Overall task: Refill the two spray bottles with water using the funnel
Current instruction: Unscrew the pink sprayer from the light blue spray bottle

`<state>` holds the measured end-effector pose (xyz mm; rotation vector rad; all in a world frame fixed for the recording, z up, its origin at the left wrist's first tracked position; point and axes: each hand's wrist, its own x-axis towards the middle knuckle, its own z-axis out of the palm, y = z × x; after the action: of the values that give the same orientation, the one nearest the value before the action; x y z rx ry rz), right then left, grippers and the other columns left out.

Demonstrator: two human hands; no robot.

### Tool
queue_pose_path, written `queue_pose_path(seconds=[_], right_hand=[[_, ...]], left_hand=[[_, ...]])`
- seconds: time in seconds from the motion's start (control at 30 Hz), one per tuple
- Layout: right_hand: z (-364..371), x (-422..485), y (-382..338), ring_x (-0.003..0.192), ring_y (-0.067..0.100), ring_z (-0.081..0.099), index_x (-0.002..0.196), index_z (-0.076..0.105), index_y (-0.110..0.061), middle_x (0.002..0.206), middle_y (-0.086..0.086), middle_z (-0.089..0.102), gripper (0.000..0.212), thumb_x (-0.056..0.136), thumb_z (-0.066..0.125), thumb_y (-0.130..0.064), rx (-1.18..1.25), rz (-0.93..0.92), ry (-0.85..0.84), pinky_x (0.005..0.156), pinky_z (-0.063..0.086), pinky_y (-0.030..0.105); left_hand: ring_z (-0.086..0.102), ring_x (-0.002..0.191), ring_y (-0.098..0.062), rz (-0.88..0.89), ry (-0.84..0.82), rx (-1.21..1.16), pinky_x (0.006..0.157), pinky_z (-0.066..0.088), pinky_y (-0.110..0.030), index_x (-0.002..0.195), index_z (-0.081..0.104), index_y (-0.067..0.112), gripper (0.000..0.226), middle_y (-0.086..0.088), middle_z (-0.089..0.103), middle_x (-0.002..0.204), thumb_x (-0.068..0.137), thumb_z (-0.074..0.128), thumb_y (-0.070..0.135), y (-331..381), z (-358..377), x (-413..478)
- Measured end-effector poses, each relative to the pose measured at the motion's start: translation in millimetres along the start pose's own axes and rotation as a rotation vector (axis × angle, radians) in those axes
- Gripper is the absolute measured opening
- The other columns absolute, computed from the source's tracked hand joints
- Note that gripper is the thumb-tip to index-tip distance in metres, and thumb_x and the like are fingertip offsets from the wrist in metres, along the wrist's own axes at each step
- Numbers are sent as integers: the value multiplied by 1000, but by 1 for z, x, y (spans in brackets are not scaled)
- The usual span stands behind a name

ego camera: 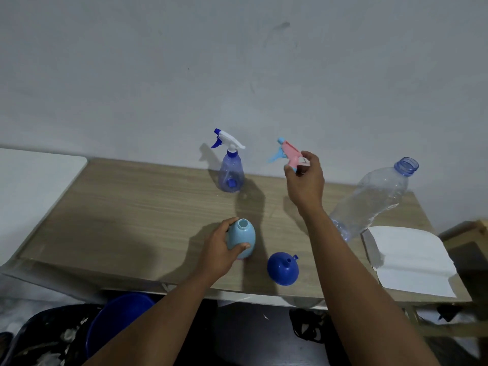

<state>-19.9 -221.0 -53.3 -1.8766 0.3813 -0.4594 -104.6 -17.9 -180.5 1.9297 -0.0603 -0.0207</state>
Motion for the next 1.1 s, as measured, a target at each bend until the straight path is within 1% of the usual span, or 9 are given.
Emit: queue_pose_path(seconds=[0.13,0.3,0.47,0.6,0.67,0.77,0.9,1.0,1.1], right_hand=[[9,11,59,88,22,65,133,54,-14,112,11,69,48,87,67,-13,-130,178,-97,74,49,30],[27,10,97,91,22,59,138,45,-7,117,11,62,56,88,68,-14,-222,305,-218,76,48,31],[42,15,118,95,27,58,118,47,-6,119,16,60,46,83,75,-17,-309,390,-215,80,50,39],[47,19,124,115,33,58,140,39,-2,133,19,55,64,87,72,-14,-322,381,-233,84,44,32],[49,21,125,118,35,57,143,37,-2,136,20,54,65,87,70,-12,-330,378,-230,89,46,35],[49,22,127,116,34,58,141,37,-1,134,21,55,65,87,71,-13,-361,368,-254,87,47,35],[40,18,120,108,28,61,141,39,-5,128,13,60,72,84,77,-27,-313,345,-248,86,50,37],[17,-4,115,94,18,57,134,47,-11,117,6,62,58,92,64,-46,-256,321,-214,78,45,32],[-18,-47,123,101,21,62,126,54,-16,108,0,63,57,92,51,-62,-113,333,-279,77,45,28]], left_hand=[[57,110,4,-2,6,-19,96,50,-32,125,60,24,64,15,64,121,68,88,17,-2,1,1],[59,113,-2,-18,-5,-62,97,53,-40,123,59,29,63,18,63,121,69,87,13,-2,2,2],[59,114,-3,-39,9,-74,97,53,-43,123,59,34,65,22,63,120,68,87,14,-4,3,2],[60,115,-6,-47,13,-85,96,53,-44,121,57,42,66,24,62,120,69,87,14,-4,4,2],[60,115,-7,-49,10,-90,96,54,-44,120,57,42,65,22,63,120,69,87,14,-4,4,2],[61,114,-8,-42,9,-88,95,54,-45,119,58,44,64,22,63,119,68,87,17,-5,3,2],[60,114,-7,-50,6,-84,94,55,-45,115,56,55,63,25,63,118,65,85,27,-4,2,2],[60,113,-6,-58,-3,-77,94,55,-46,115,56,55,64,27,62,117,65,85,27,-3,1,3],[61,111,-5,-62,-12,-75,93,55,-47,118,57,47,64,28,62,115,63,85,31,-1,0,2]])
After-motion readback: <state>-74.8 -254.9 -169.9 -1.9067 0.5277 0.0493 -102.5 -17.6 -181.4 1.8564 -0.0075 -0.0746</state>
